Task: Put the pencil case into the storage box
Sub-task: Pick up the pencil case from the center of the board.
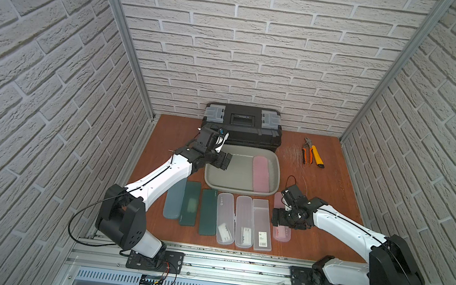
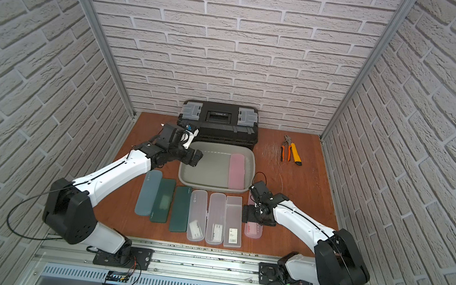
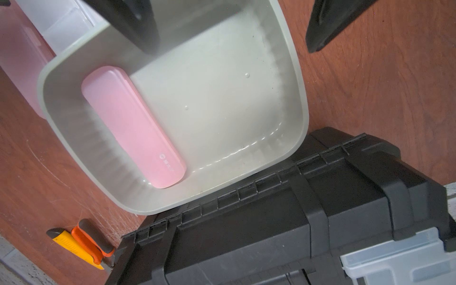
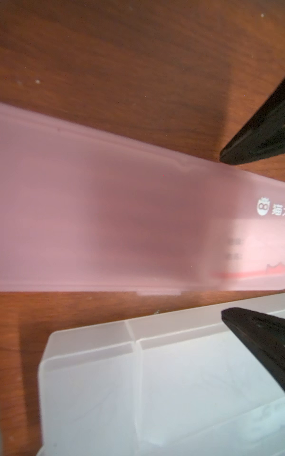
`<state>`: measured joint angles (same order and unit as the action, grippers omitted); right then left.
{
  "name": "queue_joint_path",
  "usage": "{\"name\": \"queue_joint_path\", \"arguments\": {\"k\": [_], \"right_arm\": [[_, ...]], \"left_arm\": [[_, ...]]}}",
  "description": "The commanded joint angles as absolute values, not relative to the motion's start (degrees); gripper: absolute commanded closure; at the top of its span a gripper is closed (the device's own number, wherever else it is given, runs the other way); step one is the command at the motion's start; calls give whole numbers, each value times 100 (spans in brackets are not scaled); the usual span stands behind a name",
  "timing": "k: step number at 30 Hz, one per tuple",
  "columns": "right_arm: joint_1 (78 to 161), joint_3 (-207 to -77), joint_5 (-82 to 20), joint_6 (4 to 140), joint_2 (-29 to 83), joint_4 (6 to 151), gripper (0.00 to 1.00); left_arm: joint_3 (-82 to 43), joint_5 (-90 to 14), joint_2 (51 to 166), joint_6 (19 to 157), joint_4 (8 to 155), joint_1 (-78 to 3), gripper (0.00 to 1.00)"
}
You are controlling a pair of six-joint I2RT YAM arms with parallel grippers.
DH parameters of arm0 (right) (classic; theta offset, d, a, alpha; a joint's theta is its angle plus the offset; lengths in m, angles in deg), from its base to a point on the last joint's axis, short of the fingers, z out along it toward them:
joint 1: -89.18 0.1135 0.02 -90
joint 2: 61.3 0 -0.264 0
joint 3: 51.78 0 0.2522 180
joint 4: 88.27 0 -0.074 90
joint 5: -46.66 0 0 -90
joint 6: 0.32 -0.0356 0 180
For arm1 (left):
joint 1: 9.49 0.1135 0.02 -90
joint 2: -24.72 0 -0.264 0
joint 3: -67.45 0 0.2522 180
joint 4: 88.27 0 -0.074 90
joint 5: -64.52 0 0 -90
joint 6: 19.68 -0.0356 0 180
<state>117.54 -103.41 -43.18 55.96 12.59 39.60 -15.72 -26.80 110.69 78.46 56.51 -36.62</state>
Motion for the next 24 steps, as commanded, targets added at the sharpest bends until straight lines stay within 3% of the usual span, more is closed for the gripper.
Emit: {"name": "queue_joint_path", "arguments": {"k": [1,12,16,21,24], "right_arm": [[11893,-10138,-4509,5151,1121,4052,2],[12030,-9974,-5041,4851,1497,3974,8],[12030,-9968,-5354,4706,1415,3895,15],[12030,-9588,-5424,4374,882,4155,30],[12030,-9635,-5673,4309,555,3892,34]], "left_arm": [[-1766,-2749,11215,7919,5711,-3699,2],[-1768,-2855,11226,7946,5741,-3723,2],[-1761,-2785,11216,7851,5716,-3803,1],[-1759,-1793,11204,7350,5558,-4637,2],[-1699,-2040,11113,7411,5627,-4713,2]]}}
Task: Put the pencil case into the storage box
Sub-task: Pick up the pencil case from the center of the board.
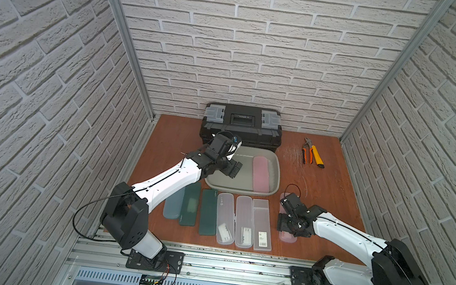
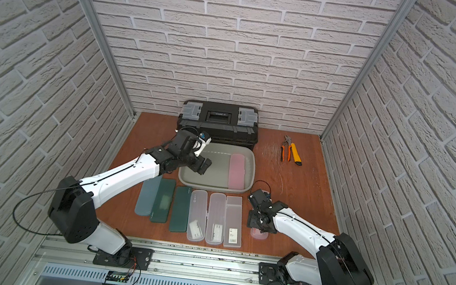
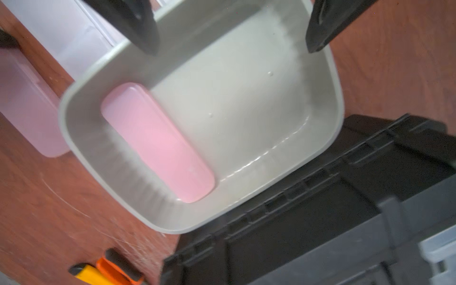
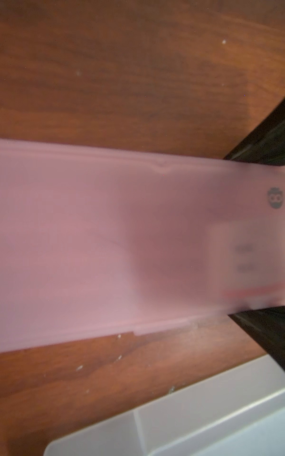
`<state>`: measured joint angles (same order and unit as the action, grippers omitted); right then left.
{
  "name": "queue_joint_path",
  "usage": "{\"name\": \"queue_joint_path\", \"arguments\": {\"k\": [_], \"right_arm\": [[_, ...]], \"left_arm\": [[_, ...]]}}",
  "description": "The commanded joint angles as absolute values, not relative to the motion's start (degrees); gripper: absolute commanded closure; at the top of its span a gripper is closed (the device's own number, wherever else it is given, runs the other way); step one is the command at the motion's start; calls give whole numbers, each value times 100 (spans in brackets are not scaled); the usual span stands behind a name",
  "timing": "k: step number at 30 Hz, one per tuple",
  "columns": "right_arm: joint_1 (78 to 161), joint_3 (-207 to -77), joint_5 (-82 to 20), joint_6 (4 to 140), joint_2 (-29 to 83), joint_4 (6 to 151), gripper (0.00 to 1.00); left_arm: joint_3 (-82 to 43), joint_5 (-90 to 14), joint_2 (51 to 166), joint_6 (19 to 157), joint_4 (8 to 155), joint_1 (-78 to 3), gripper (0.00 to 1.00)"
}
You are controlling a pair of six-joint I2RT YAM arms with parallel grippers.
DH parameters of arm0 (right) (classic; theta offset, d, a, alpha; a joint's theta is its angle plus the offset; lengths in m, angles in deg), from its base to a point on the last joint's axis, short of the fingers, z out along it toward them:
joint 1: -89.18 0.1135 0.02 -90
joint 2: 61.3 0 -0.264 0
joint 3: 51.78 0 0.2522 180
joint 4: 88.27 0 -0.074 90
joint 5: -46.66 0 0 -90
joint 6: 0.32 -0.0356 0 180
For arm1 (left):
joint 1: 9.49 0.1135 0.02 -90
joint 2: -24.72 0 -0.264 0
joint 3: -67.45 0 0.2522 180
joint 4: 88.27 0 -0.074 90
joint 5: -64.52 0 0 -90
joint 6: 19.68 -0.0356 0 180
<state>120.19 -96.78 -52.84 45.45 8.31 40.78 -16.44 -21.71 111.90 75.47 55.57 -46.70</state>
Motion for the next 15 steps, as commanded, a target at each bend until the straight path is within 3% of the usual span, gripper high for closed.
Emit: {"name": "queue_joint_path", "arguments": {"k": [1,6,15], "right_arm": [[12030,-9672,-5750,4301,450,3795,35],[12025,-10007,-6190,4358,-302,3270,37],[12003,-11395,-6533,5034,-431,2653,37]], "left_arm": [[-1681,-2223,11075,7460,5672,-4692,2],[-1190,-4542,10599,7674,6536,-4475,2],[-1067,-6766,10444,8035,7089,-3912,1]]}}
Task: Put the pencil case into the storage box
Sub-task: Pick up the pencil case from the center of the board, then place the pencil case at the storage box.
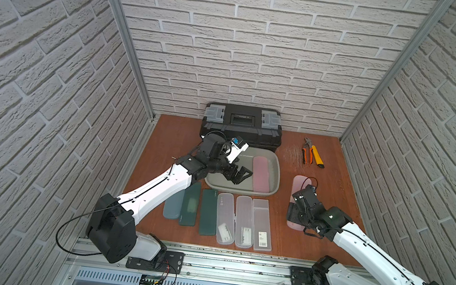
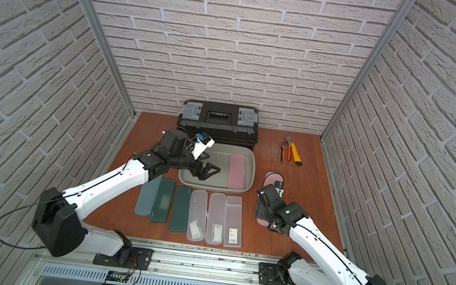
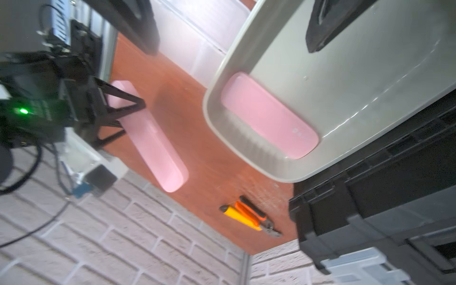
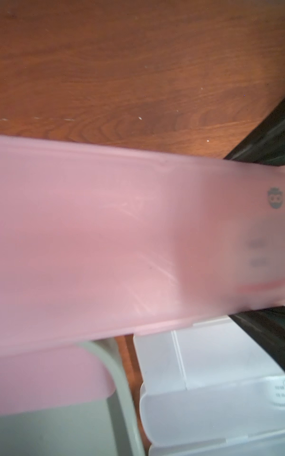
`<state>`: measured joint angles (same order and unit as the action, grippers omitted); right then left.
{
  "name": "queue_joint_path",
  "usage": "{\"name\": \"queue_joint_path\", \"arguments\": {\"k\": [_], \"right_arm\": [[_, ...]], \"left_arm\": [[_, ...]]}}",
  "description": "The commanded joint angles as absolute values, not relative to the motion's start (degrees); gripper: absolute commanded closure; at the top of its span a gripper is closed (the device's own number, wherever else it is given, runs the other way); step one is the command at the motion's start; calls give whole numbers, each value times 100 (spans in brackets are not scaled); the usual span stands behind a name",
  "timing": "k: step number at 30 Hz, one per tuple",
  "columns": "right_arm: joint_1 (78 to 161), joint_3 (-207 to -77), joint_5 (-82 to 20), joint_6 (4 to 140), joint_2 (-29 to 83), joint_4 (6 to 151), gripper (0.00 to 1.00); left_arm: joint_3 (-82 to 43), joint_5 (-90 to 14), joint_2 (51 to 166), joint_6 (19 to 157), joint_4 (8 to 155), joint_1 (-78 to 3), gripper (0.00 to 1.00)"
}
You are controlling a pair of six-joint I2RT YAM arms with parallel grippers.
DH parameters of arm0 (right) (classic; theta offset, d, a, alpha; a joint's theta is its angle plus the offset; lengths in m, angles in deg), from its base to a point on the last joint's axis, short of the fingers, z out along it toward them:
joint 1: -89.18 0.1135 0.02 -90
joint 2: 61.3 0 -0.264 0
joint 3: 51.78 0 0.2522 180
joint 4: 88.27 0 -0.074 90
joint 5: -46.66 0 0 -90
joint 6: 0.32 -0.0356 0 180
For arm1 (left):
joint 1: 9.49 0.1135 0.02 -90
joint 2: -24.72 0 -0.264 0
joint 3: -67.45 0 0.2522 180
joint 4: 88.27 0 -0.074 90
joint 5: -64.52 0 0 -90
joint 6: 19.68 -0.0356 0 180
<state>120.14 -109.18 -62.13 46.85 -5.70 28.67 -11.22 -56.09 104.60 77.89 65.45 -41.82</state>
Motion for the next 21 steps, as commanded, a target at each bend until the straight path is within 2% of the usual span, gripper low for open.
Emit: {"name": "queue_joint_path", "arguments": {"k": [1,8,14,21], "right_arm": [[11996,-11589,-6528,5134,-285,2626,37],[11995,-13022,-5956,5604,1137,3163,38],[12003,-14145,-5174,5643,2696,3576,38],[12071,-15193,-4850,5615,4089,3717,39]], "left_arm": [[-1114,-6880,10496,8083,7083,-3847,2],[-1416,-7243,10879,8129,6820,-3429,1],[-1394,-7453,11158,8527,7155,-2997,1],[-1300,-7378,11187,8821,7462,-2782,2]]}}
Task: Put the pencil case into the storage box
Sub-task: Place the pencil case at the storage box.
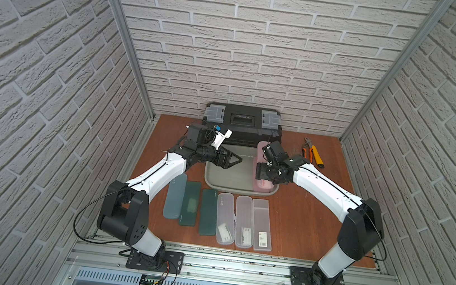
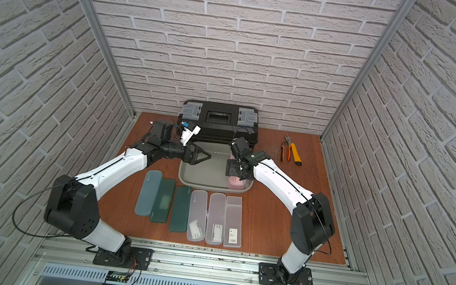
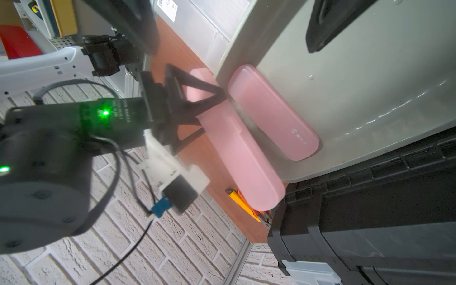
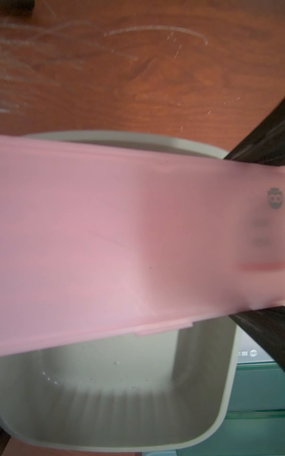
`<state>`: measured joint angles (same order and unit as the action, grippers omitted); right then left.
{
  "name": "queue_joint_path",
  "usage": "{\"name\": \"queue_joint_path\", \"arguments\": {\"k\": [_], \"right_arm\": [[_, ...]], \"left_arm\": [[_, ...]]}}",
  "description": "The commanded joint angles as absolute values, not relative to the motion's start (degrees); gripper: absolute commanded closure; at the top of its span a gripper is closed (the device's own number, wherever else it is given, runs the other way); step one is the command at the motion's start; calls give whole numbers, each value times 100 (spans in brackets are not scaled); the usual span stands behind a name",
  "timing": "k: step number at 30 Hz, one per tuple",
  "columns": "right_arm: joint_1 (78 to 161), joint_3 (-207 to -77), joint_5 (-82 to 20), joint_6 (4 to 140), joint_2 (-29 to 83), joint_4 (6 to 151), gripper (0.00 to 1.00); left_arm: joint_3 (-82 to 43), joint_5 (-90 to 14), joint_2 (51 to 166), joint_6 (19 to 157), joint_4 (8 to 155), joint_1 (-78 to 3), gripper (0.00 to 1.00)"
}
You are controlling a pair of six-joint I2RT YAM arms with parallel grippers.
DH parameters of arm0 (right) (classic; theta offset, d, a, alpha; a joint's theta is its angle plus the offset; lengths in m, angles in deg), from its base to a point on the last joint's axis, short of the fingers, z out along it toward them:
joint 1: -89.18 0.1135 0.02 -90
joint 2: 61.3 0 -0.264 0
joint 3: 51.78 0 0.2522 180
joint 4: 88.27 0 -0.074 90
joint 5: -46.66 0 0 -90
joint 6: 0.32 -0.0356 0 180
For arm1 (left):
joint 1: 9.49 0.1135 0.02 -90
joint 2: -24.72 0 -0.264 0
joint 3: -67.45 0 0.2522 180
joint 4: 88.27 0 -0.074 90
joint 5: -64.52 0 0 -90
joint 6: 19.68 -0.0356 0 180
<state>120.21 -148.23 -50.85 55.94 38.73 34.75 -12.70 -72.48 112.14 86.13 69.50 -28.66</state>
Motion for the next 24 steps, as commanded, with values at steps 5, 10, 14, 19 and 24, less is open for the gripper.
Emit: {"name": "queue_joint_path", "arguments": {"k": [5,10,14,19,24], "right_arm": [[12210,-15681,-4796,5552,4709,3748,39],[12271,-15872,-4800,5355,5122,3767,39],[12327,-15841,-4900,5199,5164,3849,39],[12368,-15700,-4929,5050,5371,3968,35],[12460,-15648,-5006,4960,5445,4071,25]], "left_arm": [[-1189,-6999,11087,8927,7603,-2633,1],[-951,-6897,10934,9141,8029,-2513,2],[-807,-6742,10759,9116,8156,-2509,1],[-766,-6611,10680,9093,8168,-2508,2],[-757,-6371,10644,9017,8093,-2504,2]]}}
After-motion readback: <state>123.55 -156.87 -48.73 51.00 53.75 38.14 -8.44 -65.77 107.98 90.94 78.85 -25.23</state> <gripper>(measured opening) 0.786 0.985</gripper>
